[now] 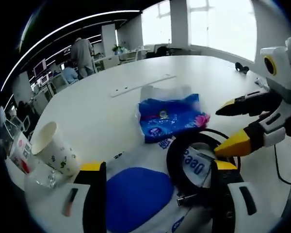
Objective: Arrange the tabletop items into an orderly group along one side of the table until the central work area is clear of visible clutter.
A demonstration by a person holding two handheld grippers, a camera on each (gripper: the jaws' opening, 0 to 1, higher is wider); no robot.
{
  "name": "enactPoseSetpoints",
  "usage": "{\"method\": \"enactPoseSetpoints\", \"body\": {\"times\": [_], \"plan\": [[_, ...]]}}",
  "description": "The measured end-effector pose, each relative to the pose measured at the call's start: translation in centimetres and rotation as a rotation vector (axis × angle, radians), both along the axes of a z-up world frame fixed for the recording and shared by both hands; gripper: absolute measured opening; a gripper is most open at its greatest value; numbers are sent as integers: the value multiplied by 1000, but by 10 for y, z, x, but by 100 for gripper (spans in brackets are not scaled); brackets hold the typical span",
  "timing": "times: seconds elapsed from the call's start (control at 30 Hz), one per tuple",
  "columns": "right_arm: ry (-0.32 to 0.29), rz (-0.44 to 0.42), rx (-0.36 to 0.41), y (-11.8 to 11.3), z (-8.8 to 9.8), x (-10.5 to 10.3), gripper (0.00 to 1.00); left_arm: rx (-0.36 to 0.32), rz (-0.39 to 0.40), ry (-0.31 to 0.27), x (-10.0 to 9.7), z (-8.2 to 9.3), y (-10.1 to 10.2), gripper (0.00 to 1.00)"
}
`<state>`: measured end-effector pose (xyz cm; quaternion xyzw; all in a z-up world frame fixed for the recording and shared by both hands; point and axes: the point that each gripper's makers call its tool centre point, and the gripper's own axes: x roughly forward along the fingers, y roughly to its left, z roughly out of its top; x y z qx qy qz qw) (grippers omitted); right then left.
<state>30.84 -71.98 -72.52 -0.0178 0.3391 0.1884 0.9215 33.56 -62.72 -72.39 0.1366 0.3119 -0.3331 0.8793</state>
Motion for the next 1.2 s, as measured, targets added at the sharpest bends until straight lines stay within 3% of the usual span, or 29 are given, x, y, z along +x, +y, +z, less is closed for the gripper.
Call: {"method": "enactPoseSetpoints", "body": {"times": [0.17,0.33,0.6,0.83,1.03,1.2], "plan": [[19,-19,-44,2,-7,1,42,16,-22,2,0,-4,-5,86],[48,13,-99,6,-16,1,39,23,-28,13,-2,-12,-9,82],[53,22,-117,12,-20,3,29,35,-43,14,-1,-16,-13,76],[44,44,-138,18,-20,5,19,49,-110,23,-9,-16,-27,53],[42,37,-132,18,-20,6,18,35,-112,27,-12,-17,-28,48],[40,20,-124,18,-20,5,17,9,-140,59,-19,-17,-35,37]]}}
